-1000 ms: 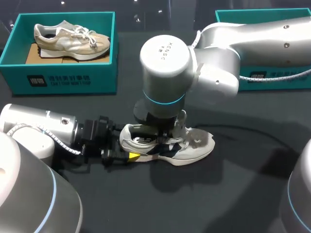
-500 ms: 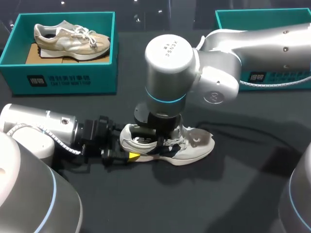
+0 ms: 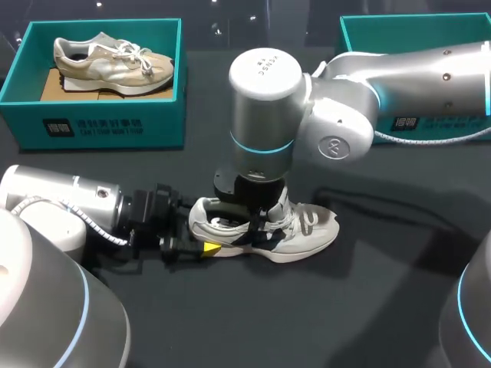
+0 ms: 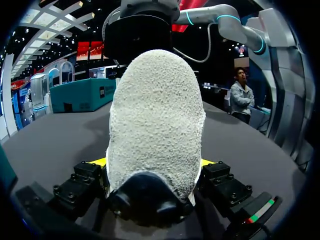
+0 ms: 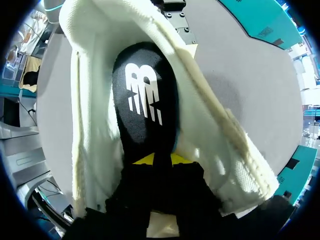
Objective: Take the shoe out of the shoebox, open the shoe tongue, remove and reinsert the insole, then place the shoe into the shoebox
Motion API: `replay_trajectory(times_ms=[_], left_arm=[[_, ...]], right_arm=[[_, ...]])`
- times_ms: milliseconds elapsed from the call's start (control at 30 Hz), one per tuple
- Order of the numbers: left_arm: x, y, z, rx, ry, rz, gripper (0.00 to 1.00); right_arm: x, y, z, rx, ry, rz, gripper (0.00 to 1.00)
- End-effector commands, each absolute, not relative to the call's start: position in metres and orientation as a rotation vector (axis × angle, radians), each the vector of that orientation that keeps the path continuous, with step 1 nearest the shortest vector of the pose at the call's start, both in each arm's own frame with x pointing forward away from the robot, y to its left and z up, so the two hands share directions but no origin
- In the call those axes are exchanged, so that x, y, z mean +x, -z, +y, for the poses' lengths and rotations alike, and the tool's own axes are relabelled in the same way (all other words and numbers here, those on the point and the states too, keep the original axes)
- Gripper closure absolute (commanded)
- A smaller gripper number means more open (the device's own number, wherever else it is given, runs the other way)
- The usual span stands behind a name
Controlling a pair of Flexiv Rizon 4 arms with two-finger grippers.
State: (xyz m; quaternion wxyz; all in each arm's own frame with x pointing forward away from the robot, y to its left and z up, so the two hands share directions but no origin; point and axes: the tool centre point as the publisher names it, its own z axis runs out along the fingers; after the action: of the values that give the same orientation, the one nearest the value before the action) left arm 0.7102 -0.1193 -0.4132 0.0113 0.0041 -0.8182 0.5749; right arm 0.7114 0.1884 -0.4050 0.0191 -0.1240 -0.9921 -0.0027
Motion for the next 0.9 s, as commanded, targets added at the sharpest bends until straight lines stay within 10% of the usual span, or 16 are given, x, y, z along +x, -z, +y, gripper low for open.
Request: replay_trajectory(times_ms=[33, 900], left_arm=[[0.712, 0.411, -0.119, 0.015, -1.793, -2.554, 1.00], [0.712, 0.411, -0.119, 0.015, -1.793, -2.554, 1.00]], right_arm=[[0.693, 0.424, 0.184, -0.391, 0.022, -3.071, 1.00], [0.714, 0.380, 0.170, -0.299, 0.703, -3.165, 1.00]])
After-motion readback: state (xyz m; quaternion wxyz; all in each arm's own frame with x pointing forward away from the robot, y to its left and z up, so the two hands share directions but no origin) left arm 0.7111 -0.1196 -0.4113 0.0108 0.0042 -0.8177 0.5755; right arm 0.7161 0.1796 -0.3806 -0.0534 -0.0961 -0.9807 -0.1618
